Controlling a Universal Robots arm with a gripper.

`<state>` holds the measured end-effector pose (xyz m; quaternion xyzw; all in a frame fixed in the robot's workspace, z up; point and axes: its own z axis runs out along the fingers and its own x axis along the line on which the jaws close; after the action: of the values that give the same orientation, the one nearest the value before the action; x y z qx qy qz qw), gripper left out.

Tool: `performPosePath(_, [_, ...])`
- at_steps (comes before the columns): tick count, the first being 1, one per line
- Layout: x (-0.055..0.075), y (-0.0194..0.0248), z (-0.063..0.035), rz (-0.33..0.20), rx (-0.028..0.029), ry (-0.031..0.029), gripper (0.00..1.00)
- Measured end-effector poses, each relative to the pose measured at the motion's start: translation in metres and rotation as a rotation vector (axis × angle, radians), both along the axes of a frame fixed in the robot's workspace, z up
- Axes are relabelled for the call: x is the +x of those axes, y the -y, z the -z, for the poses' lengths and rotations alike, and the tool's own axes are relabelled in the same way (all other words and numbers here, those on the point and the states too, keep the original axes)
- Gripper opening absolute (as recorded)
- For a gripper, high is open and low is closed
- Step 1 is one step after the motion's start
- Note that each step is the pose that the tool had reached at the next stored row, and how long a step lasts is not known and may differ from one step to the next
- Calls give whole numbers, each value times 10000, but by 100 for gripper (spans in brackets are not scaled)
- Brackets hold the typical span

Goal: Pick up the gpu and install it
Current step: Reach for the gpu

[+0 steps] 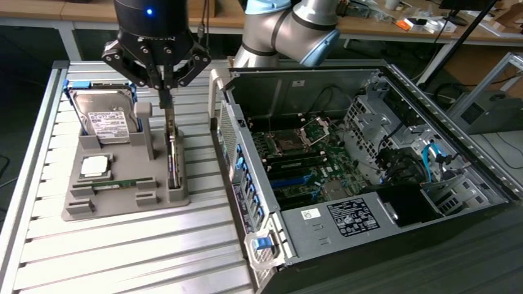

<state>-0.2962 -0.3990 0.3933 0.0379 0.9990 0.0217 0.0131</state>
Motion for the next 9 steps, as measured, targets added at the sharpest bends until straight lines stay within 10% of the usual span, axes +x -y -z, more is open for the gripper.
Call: performPosePath(9, [-49, 0, 0, 0, 0, 0, 11])
